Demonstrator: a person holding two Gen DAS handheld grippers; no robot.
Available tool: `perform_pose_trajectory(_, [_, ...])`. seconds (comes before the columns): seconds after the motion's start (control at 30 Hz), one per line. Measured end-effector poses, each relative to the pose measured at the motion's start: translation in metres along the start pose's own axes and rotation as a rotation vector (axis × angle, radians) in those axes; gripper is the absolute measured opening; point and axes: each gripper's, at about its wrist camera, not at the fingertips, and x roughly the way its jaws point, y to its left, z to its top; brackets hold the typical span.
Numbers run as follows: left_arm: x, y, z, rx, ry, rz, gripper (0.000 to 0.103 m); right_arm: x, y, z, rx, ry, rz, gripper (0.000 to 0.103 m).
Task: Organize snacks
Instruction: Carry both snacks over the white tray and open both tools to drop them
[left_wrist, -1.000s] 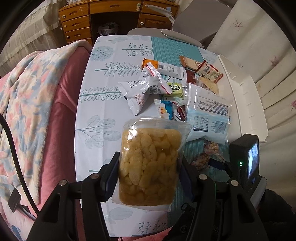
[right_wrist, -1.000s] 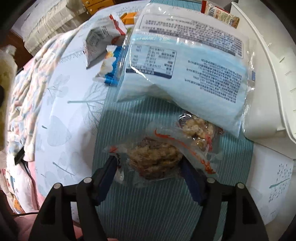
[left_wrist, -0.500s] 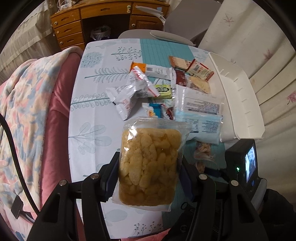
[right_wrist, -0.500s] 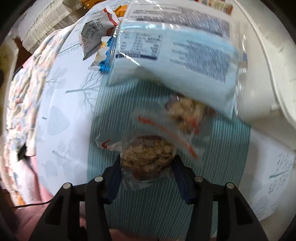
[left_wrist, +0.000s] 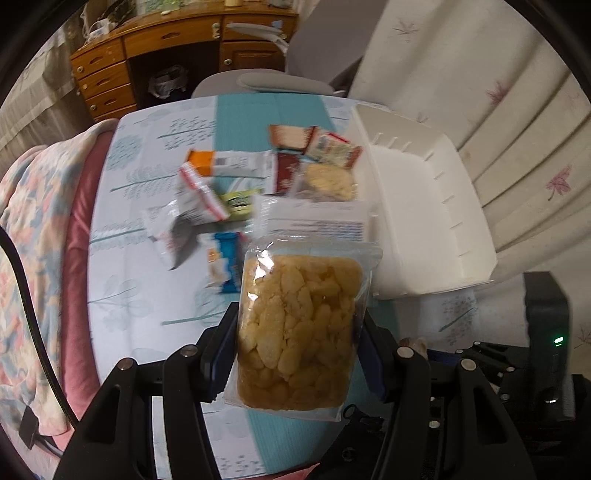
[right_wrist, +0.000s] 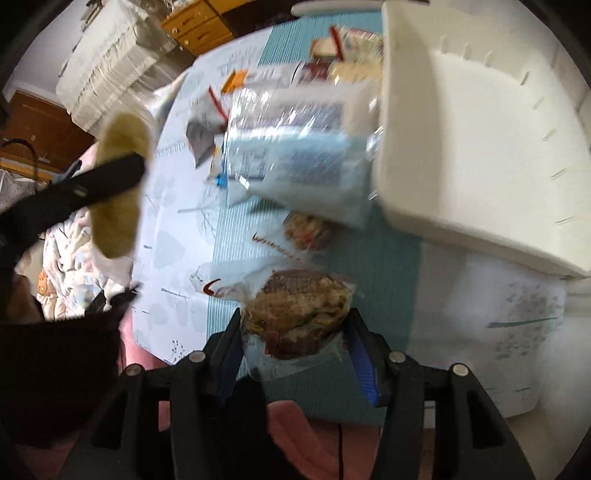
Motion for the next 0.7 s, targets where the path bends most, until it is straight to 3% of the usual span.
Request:
perform_pose_trajectory(0.33, [0.009, -0.081, 0.019, 0.037, -0.041, -0.045, 0.057, -0.062, -0.052, 0.005, 0.008, -0.147, -0.05, 0.053])
perform_pose_trajectory(0.7, [0.031, -0.154, 0.039, 0.07, -0.099, -0.099, 0.057, -0.085, -0.123, 0.009, 0.07, -0.229, -0.164, 0.053])
